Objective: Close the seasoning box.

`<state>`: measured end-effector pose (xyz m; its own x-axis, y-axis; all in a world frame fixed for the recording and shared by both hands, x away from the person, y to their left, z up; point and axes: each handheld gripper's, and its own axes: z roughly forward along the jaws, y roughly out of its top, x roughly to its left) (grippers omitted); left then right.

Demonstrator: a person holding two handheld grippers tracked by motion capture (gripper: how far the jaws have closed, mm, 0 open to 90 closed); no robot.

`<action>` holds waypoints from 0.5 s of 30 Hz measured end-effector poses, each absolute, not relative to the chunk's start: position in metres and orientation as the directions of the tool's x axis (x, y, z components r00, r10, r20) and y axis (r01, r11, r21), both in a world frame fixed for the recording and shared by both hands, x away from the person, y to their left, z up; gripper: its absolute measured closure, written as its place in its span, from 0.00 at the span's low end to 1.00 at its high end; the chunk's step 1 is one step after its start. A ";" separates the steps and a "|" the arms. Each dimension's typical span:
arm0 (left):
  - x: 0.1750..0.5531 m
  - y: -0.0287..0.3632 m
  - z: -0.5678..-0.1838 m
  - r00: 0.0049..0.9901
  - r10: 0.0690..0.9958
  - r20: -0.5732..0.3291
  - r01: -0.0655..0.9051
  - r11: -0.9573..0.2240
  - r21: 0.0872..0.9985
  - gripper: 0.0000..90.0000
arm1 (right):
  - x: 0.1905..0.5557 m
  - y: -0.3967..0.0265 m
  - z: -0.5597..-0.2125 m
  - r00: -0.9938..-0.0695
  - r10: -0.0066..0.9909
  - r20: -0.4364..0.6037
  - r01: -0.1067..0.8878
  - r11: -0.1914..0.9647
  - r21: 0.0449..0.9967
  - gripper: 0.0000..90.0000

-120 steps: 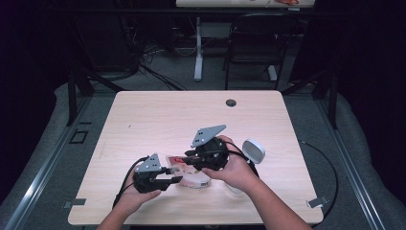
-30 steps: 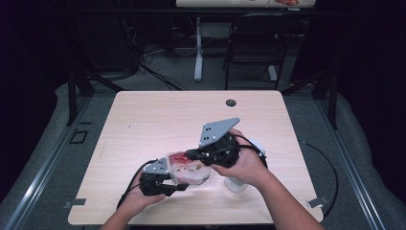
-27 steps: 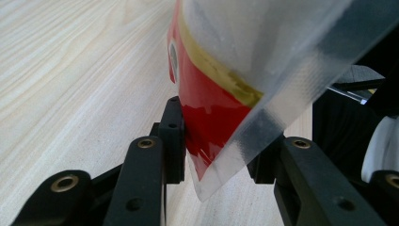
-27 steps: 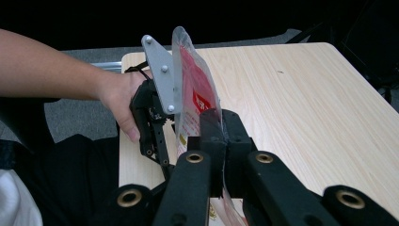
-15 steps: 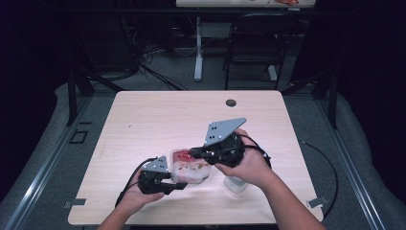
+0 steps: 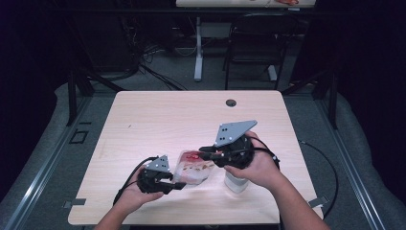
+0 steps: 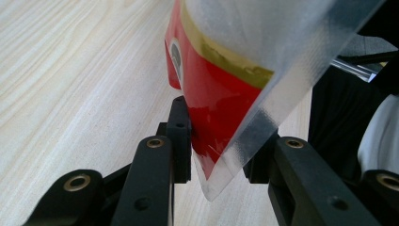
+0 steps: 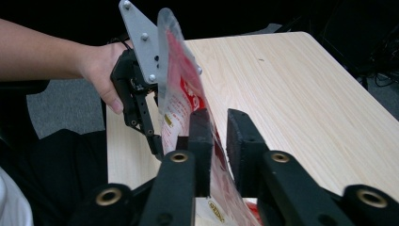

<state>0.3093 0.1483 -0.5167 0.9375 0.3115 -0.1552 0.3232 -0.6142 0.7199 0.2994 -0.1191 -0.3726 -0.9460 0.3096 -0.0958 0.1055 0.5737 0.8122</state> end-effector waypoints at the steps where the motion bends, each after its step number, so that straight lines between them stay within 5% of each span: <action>1: 0.309 0.148 -0.516 0.938 0.311 -0.153 0.322 -0.619 0.716 0.77 | 0.299 -0.121 -0.373 -0.946 0.312 -0.088 0.110 0.566 0.817 0.87; 11: 0.306 0.149 -0.518 0.935 0.317 -0.161 0.333 -0.620 0.711 0.79 | 0.297 -0.142 -0.377 -0.928 0.358 -0.098 0.113 0.525 0.844 0.83; 15: 0.305 0.147 -0.519 0.937 0.315 -0.154 0.328 -0.637 0.697 0.80 | 0.298 -0.150 -0.384 -0.928 0.365 -0.082 0.131 0.523 0.842 0.88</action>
